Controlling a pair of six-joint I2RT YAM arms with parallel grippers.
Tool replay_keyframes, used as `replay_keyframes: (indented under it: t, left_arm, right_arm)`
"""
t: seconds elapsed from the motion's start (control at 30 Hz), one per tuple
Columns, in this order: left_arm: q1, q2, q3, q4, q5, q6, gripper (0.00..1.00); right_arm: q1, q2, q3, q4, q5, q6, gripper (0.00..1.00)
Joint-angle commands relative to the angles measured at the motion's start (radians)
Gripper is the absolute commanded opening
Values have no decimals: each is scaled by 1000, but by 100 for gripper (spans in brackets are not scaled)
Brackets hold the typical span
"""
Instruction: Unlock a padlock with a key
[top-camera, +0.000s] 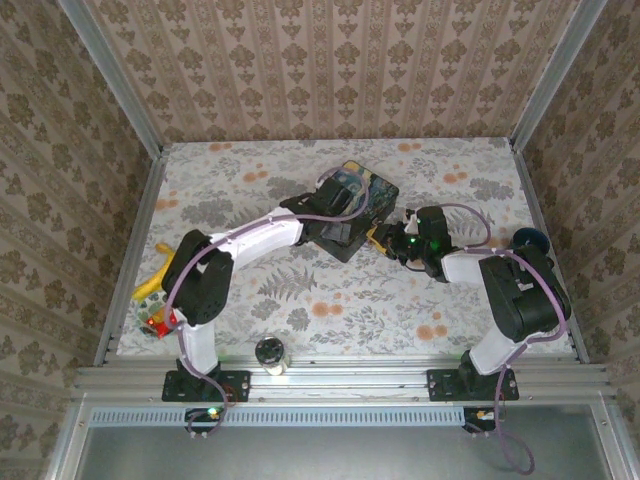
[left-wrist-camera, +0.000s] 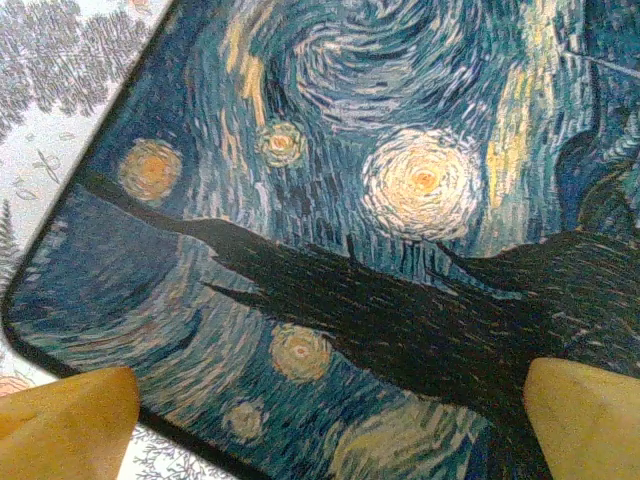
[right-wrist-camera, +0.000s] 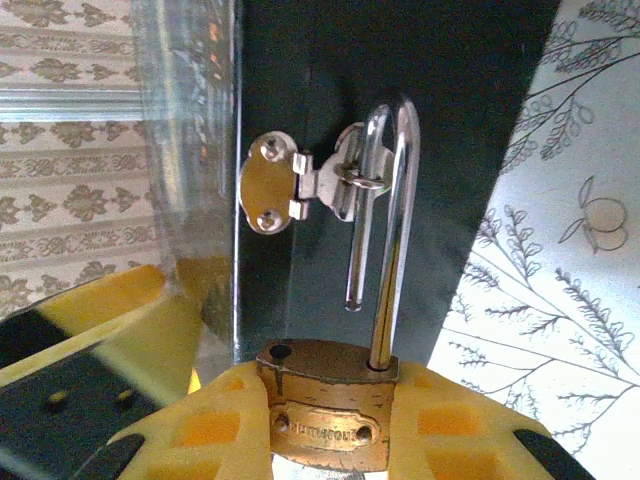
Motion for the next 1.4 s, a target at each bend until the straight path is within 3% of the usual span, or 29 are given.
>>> replay_keyframes:
  t: [0.0,0.4,0.8,1.37]
  left_arm:
    - [9,27,-13,-92,-34,19,99]
    - [34,16,-77,-89,-32,6,93]
    - [47,14,-88,-88,-30,1,92]
    - [58,8,-103,-81,-12,-10,91]
  right_arm:
    - [-15,-12,8,-16,47,-36,6]
    - [-43,73,67,74,62,-9,6]
    - [-92,52,80,89,70,-9,6]
    - [-100,148,154,136,100,7,6]
